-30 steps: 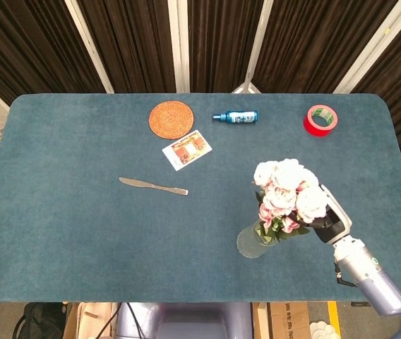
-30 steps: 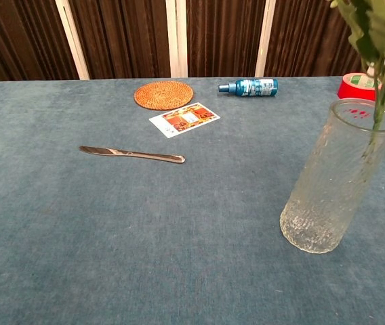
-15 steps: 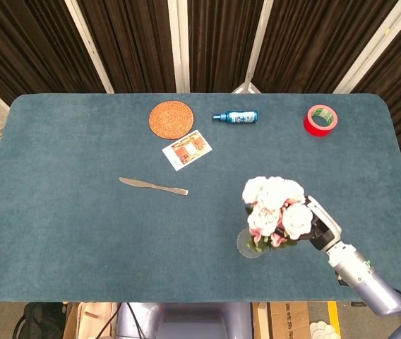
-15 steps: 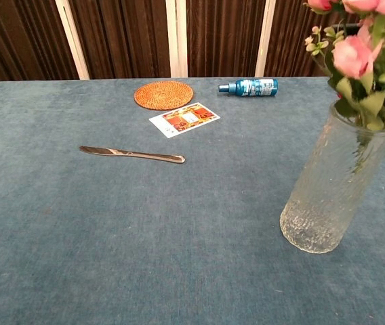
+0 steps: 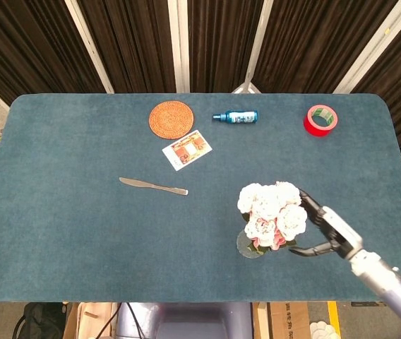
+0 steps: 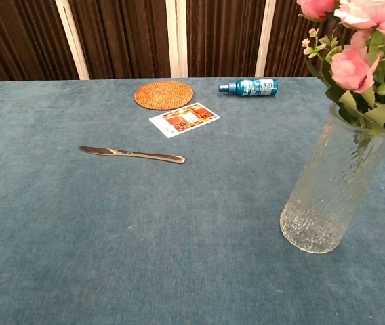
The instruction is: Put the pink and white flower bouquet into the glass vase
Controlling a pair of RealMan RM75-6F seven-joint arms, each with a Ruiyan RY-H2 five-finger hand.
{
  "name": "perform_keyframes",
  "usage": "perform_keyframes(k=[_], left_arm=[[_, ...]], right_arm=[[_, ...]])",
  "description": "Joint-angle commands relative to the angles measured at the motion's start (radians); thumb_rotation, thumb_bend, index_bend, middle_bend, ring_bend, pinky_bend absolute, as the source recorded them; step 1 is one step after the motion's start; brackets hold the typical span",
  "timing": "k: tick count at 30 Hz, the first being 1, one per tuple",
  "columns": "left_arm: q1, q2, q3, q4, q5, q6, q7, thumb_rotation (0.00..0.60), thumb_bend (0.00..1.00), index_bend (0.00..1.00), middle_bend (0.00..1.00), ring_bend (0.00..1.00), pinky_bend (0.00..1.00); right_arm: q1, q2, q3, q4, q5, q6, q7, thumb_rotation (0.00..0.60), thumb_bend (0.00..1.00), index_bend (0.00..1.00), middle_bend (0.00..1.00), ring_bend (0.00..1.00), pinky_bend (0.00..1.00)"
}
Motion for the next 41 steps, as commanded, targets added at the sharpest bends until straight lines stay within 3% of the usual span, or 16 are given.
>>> perform_keyframes(k=[1, 4, 7, 12, 13, 17, 22, 25, 28, 41], left_arm=[[-0.001, 0.003, 0.003, -0.002, 0.004, -0.002, -0.004, 0.6, 0.21, 0.07, 0.0, 0.0, 0.05], [0.002, 0.006, 0.004, -0.003, 0.009, 0.003, -0.014, 0.6, 0.21, 0.07, 0.0, 0.0, 0.05], [0.004, 0.008, 0.007, -0.003, 0.014, 0.007, -0.023, 0.6, 0.21, 0.07, 0.0, 0.0, 0.05], [0.005, 0.01, 0.012, -0.001, 0.027, 0.01, -0.03, 0.6, 0.21, 0.07, 0.0, 0.0, 0.05], [0.005, 0.01, 0.013, -0.001, 0.027, 0.01, -0.031, 0.6, 0.21, 0.07, 0.0, 0.0, 0.05], [0.005, 0.013, 0.012, 0.0, 0.025, 0.009, -0.04, 0.6, 0.21, 0.07, 0.0, 0.0, 0.05], [0.007, 0.02, 0.009, 0.006, 0.019, 0.011, -0.059, 0.6, 0.21, 0.07, 0.0, 0.0, 0.05], [0.009, 0.025, 0.006, 0.01, 0.014, 0.012, -0.074, 0.6, 0.21, 0.07, 0.0, 0.0, 0.05], [0.009, 0.028, 0.003, 0.013, 0.008, 0.013, -0.088, 0.6, 0.21, 0.07, 0.0, 0.0, 0.05], [0.01, 0.041, 0.006, 0.021, 0.003, 0.004, -0.118, 0.6, 0.21, 0.07, 0.0, 0.0, 0.05]], right_arm=[[-0.062, 0.067, -0.058, 0.063, -0.039, 0.095, -0.056, 0.6, 0.05, 0.03, 0.02, 0.02, 0.0], [-0.107, 0.109, -0.079, 0.116, -0.021, 0.149, -0.111, 0.6, 0.05, 0.14, 0.09, 0.1, 0.0], [-0.166, 0.121, -0.06, 0.129, 0.106, 0.18, -0.279, 0.6, 0.05, 0.2, 0.14, 0.13, 0.02], [-0.278, 0.033, 0.006, 0.083, 0.336, 0.327, -0.879, 0.6, 0.05, 0.21, 0.14, 0.15, 0.04], [-0.295, 0.011, 0.006, 0.069, 0.341, 0.36, -0.979, 0.6, 0.05, 0.21, 0.14, 0.15, 0.04], [-0.327, -0.051, -0.02, 0.045, 0.292, 0.414, -1.181, 0.6, 0.05, 0.21, 0.14, 0.12, 0.01], [-0.369, -0.203, -0.017, 0.102, 0.227, 0.523, -1.477, 0.6, 0.05, 0.19, 0.11, 0.06, 0.0], [-0.381, -0.273, -0.005, 0.134, 0.213, 0.562, -1.569, 0.6, 0.05, 0.15, 0.08, 0.03, 0.0], [-0.384, -0.282, -0.01, 0.145, 0.207, 0.555, -1.603, 0.6, 0.05, 0.13, 0.07, 0.02, 0.0], [-0.382, -0.307, 0.014, 0.177, 0.233, 0.533, -1.608, 0.6, 0.05, 0.1, 0.05, 0.01, 0.0]])
